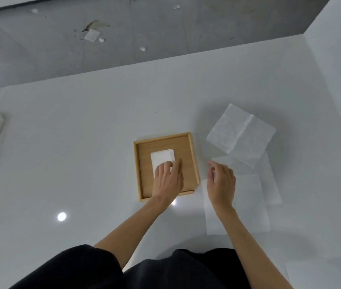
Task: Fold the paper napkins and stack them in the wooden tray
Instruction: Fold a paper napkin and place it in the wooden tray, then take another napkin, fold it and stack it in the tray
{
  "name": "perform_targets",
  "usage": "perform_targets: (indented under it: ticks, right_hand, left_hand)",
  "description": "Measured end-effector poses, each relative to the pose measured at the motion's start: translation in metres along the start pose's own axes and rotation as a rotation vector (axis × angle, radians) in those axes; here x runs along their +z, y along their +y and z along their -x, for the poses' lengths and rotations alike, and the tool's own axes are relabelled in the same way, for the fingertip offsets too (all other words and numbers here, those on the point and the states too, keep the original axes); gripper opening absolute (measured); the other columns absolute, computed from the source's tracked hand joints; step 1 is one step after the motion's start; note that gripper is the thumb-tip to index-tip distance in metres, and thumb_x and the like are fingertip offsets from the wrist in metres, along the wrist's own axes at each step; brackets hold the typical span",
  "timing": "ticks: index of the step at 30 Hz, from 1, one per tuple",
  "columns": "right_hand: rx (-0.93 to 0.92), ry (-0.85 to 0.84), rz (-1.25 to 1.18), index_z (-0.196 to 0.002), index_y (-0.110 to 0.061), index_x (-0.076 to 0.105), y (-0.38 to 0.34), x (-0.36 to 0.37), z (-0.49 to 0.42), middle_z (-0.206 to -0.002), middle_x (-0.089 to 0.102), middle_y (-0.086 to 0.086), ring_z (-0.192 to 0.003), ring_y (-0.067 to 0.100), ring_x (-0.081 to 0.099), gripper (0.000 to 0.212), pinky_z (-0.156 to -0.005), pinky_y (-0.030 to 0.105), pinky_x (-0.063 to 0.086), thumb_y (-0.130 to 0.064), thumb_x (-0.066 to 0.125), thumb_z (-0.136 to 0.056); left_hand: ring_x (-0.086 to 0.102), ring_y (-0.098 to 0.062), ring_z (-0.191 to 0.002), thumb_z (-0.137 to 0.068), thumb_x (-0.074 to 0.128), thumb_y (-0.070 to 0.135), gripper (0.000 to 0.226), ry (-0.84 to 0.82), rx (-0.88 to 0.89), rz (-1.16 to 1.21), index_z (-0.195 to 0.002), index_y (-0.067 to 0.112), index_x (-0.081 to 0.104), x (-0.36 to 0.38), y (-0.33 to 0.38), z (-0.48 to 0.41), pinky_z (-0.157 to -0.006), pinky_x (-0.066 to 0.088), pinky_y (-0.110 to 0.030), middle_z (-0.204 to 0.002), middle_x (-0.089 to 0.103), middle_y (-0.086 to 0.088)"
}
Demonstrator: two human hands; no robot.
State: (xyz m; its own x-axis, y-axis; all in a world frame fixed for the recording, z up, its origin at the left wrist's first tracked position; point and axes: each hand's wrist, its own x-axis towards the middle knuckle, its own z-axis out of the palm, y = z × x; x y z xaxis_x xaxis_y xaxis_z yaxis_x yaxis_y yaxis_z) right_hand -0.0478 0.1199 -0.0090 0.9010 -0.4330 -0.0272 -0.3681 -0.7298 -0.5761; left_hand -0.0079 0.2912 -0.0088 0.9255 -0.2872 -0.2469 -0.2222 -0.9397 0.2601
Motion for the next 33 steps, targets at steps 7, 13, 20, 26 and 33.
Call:
perform_targets:
  ticks: [7, 13, 20, 26, 33]
  right_hand:
    - [0.675, 0.102, 0.019, -0.128, -0.004, 0.059, 0.155, -0.069, 0.011, -0.125, 0.061, 0.024, -0.115, 0.043, 0.051, 0.037, -0.092, 0.049, 0.043, -0.018, 0.062, -0.094]
    - [0.628, -0.086, 0.044, -0.11, -0.012, 0.067, 0.178, -0.081, 0.011, -0.115, 0.064, 0.014, -0.112, 0.037, 0.054, 0.029, -0.087, 0.043, 0.046, -0.034, 0.065, -0.092]
    - [0.549, -0.204, 0.102, -0.106, -0.02, 0.062, 0.181, -0.072, 0.018, -0.118, 0.059, 0.007, -0.118, 0.03, 0.05, 0.02, -0.094, 0.039, 0.044, -0.033, 0.066, -0.092]
    - [0.555, -0.25, 0.1, -0.116, -0.013, 0.061, 0.184, -0.079, 0.016, -0.125, 0.055, 0.011, -0.12, 0.032, 0.047, 0.031, -0.098, 0.041, 0.045, -0.035, 0.048, -0.099]
    - [0.418, -0.341, 0.234, -0.135, -0.012, 0.054, 0.174, -0.096, 0.011, -0.145, 0.05, 0.01, -0.135, 0.033, 0.037, 0.044, -0.108, 0.039, 0.036, -0.039, 0.037, -0.106]
  left_hand:
    - [0.046, -0.028, -0.134, -0.102, 0.047, 0.015, 0.029, -0.133, 0.288, -0.083, -0.127, 0.016, 0.062, 0.033, 0.113, -0.024, -0.119, -0.002, -0.066, -0.126, 0.061, -0.005]
    - [0.046, -0.031, -0.131, -0.104, 0.049, 0.02, 0.038, -0.328, 0.191, -0.07, -0.141, 0.012, 0.05, 0.056, 0.179, -0.058, -0.107, 0.036, -0.041, -0.142, 0.054, -0.011]
    - [0.046, -0.033, -0.125, -0.096, 0.065, 0.018, 0.038, -0.335, 0.121, -0.105, -0.131, 0.009, 0.052, 0.068, 0.188, -0.06, -0.103, 0.038, -0.037, -0.135, 0.052, -0.013]
    - [0.04, -0.034, -0.122, -0.099, 0.056, 0.019, 0.018, -0.352, 0.135, -0.134, -0.112, 0.007, 0.059, 0.063, 0.186, -0.057, -0.105, 0.036, -0.037, -0.131, 0.044, -0.013]
    - [0.048, -0.023, -0.079, -0.096, 0.057, 0.015, 0.017, -0.619, 0.333, 0.244, -0.089, 0.015, 0.042, -0.014, 0.176, -0.031, -0.073, 0.038, -0.035, -0.086, 0.049, -0.001]
